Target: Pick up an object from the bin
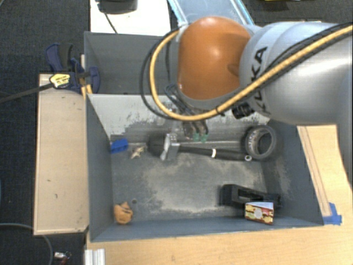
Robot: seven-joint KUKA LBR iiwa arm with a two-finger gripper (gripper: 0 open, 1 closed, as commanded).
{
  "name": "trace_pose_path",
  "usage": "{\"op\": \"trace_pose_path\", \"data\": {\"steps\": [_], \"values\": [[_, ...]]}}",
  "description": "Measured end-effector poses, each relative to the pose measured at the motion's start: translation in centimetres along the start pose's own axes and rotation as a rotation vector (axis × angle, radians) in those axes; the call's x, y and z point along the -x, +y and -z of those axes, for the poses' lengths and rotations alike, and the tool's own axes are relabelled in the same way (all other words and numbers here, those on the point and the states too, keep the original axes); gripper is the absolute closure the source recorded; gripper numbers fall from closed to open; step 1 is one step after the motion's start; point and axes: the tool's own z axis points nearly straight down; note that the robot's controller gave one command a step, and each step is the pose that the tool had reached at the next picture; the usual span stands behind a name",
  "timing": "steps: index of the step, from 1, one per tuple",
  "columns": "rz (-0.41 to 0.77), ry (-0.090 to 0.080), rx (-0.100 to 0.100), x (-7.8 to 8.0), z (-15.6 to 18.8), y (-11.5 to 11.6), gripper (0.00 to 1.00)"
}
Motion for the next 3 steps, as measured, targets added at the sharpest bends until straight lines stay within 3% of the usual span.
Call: {"op": "trace_pose_path", "data": {"steps": [1, 2, 3], "values": [[-0.005, -0.008, 0.001, 0.2, 0.5, -0.1, 0.00], [-0.165, -0.009, 0.002, 0.4, -4.8, -2.4, 0.00], [-0.153, -0.011, 0.000, 2.1, -8.2, -8.4, 0.00]]}}
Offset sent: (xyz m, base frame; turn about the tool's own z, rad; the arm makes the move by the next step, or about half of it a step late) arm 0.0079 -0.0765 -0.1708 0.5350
